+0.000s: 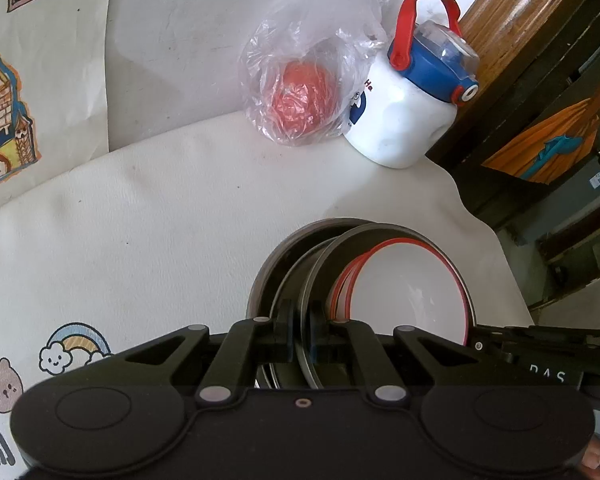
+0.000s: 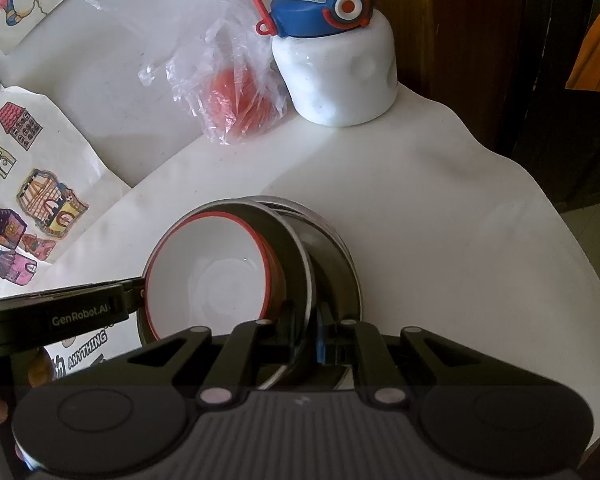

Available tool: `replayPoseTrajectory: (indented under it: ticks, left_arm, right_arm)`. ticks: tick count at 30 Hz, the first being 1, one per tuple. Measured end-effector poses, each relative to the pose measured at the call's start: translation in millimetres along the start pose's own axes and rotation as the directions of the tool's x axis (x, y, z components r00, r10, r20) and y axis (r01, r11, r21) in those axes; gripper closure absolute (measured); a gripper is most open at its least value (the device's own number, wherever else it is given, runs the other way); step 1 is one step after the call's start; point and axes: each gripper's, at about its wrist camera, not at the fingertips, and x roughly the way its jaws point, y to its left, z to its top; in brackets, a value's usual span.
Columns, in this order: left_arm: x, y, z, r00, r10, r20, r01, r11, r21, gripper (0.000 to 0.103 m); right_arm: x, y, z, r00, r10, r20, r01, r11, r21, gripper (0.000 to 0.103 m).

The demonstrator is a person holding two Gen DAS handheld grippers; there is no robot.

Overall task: Organize plates and bowls
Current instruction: 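Lower the steel bowl stack onto the steel plate with both grippers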

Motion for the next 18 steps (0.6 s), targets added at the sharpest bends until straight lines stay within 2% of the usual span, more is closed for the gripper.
replayPoseTrajectory:
  ticks: [18]
  left_arm:
    - [0.6, 3.8, -0.2, 1.0, -0.012, 0.01, 0.012, 1.0, -0.016, 0.097]
  right_arm:
    - [-0.1, -2.8, -0.8, 1.0, 0.017, 0.006, -0.017, 1.0, 0.016, 0.09]
